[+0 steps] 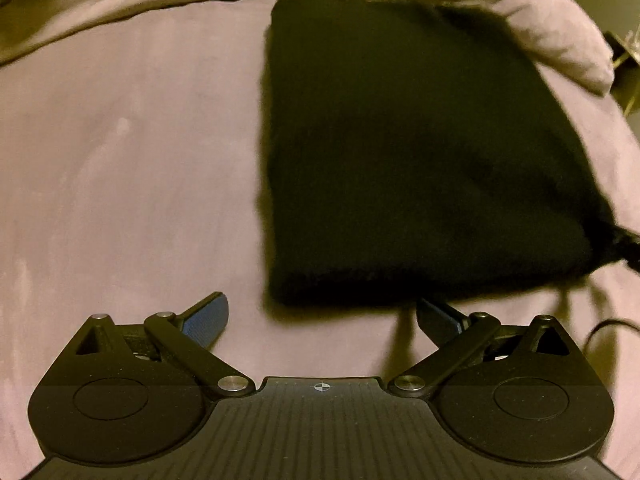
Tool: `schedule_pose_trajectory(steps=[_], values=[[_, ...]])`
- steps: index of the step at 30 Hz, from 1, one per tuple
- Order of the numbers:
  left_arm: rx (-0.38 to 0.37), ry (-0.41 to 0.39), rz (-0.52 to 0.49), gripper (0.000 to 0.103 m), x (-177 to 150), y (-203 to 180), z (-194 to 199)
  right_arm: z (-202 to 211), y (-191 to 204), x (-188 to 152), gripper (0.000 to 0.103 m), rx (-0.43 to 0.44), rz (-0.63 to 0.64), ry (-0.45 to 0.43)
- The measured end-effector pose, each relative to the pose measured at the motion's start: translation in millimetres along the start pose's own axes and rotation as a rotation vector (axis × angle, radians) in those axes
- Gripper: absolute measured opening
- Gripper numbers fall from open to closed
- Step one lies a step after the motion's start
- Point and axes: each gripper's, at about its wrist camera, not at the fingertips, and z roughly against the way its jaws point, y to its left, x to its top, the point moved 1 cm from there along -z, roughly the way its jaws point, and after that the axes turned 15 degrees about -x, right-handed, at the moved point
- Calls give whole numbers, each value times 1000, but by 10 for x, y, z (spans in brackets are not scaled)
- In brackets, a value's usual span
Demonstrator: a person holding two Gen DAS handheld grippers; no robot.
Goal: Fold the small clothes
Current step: 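Open both tools and lift them away from the folded sweater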
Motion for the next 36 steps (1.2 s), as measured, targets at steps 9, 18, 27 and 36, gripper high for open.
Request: schedule_pose_trajectory(steps=[9, 18, 27, 36], values=[[20, -158, 26, 103, 46, 80, -64, -47, 18, -142, 40, 5, -7, -26], [129, -302, 28, 103, -54, 292, 23, 12, 46, -252, 33, -3, -24, -125], [138, -427, -4, 103, -280, 307, 42, 107, 79, -463, 33, -34, 24, -265], [173, -403, 10, 103, -261, 200, 116, 122, -260, -383, 51, 151, -324, -65]])
